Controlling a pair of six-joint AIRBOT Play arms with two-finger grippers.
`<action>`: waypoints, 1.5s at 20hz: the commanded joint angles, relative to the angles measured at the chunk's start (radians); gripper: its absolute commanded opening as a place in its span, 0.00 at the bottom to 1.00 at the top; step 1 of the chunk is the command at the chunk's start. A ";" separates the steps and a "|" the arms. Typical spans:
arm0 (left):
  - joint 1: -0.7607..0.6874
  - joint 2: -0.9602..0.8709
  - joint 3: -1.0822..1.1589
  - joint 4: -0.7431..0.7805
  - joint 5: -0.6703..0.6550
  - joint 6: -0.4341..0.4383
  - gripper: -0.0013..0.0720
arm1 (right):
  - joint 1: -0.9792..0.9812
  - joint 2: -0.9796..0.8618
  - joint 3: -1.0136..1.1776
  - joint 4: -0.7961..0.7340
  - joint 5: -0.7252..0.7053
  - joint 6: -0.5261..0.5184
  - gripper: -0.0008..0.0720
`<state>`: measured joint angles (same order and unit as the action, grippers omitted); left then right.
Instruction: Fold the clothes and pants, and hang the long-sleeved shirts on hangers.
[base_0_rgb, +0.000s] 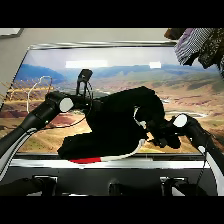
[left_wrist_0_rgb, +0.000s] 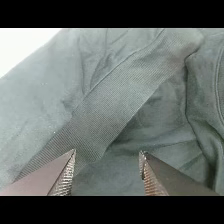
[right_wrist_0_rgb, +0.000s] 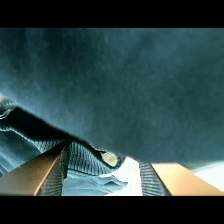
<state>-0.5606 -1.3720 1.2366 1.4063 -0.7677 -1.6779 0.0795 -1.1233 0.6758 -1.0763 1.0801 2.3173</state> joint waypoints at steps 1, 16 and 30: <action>0.000 0.001 0.001 0.001 0.000 0.002 0.66 | 0.000 -0.010 -0.003 -0.032 -0.001 0.009 0.64; -0.083 -0.412 0.544 -0.070 -0.101 -0.253 0.66 | 0.000 -0.009 -0.003 -0.034 0.021 -0.042 0.07; -0.175 -0.618 0.764 -0.076 -0.222 0.191 0.66 | 0.000 -0.009 -0.003 -0.073 0.016 -0.108 0.07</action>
<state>-0.7204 -1.9827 1.9945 1.3342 -1.0176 -1.5227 0.0795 -1.1328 0.6731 -1.1336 1.0992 2.2150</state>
